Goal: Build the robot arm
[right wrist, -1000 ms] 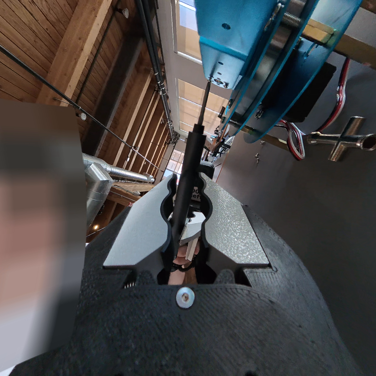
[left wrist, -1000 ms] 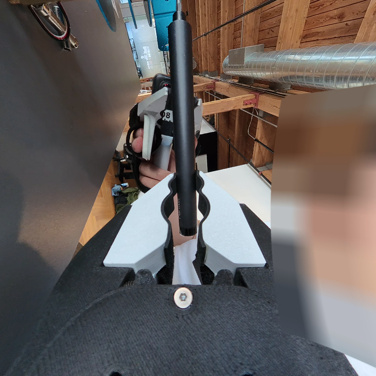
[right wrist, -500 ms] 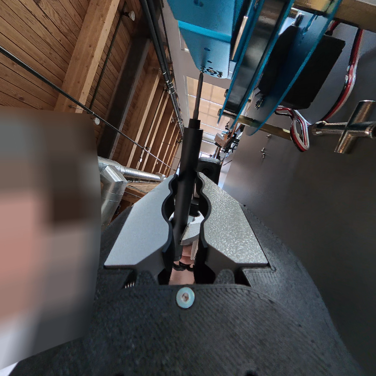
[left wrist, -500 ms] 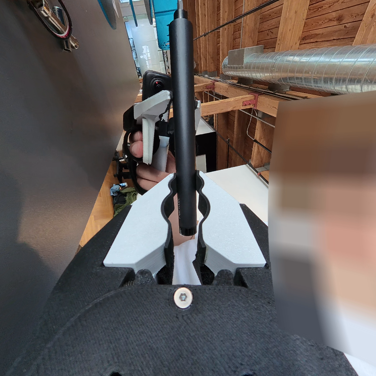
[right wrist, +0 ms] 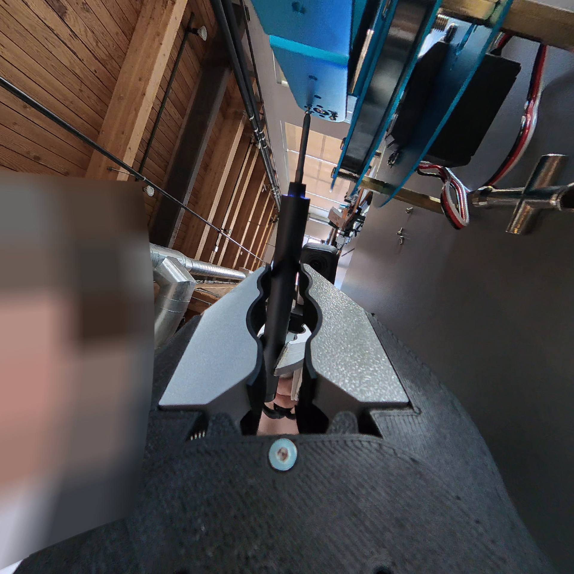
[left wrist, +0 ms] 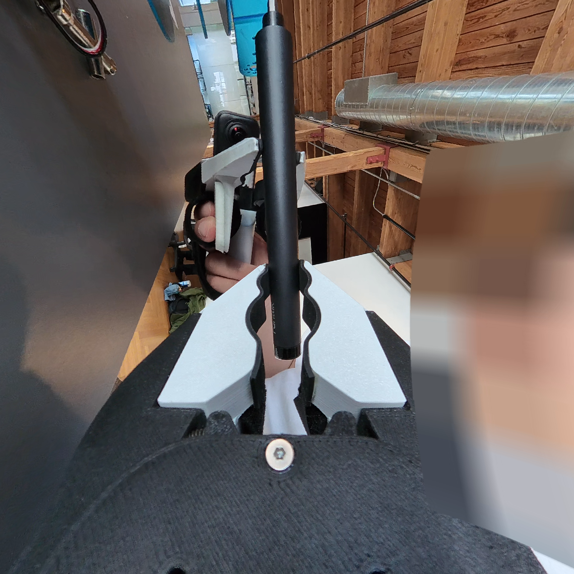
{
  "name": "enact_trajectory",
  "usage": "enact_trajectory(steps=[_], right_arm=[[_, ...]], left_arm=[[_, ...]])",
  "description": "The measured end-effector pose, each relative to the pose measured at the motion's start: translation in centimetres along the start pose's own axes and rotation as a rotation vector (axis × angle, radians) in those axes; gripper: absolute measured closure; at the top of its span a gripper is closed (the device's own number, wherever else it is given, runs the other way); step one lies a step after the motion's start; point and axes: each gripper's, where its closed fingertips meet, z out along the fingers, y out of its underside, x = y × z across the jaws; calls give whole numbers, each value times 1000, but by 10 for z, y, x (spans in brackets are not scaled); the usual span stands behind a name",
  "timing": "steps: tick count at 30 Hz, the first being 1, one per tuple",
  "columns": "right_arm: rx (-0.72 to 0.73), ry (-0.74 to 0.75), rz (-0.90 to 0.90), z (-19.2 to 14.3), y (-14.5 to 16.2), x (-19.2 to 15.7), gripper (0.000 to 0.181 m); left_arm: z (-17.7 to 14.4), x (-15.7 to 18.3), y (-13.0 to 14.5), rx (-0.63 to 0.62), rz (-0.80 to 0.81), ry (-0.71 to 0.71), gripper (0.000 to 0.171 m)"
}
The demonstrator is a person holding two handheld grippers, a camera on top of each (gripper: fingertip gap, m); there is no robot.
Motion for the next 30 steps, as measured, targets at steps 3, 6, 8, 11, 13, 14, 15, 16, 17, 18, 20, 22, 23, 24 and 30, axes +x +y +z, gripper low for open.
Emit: enact_trajectory(steps=[3,6,8,11,13,14,15,16,17,18,20,22,23,24,30], right_arm=[[14,-5,0,-1,-1,-1,166],[14,6,-26,-2,-3,-1,165],[11,8,-34,-2,-3,-2,165],[13,17,-54,-2,-4,-2,165],[17,17,-45,-2,-4,-1,165],[18,15,-40,-2,-5,-1,165],[20,13,-37,-2,-5,-1,165],[23,10,-34,-2,-5,-1,165],[28,6,-33,-2,-6,-2,165],[33,0,-34,-2,-6,-2,164],[40,-22,-23,-2,-7,-4,160],[30,-17,-39,-1,-6,-3,161],[25,-7,-54,-1,-6,-3,162],[18,1,-71,-1,-5,-3,162],[-23,-17,-149,-2,-2,-10,149]], left_arm=[[2,1,0,-3,4,0,155],[4,1,1,-6,5,1,155],[4,2,1,-5,5,3,155],[5,1,1,-7,4,3,155],[5,1,1,-6,2,3,155],[5,1,1,-7,2,3,155],[5,1,1,-7,2,2,155],[5,1,1,-7,3,4,155],[5,2,1,-8,2,7,155],[5,2,1,-8,3,6,155],[4,1,0,-6,2,5,155],[4,1,0,-8,-1,8,155],[4,1,1,-8,-1,9,155],[4,2,1,-9,-1,11,155],[5,2,1,-15,-4,17,155]])
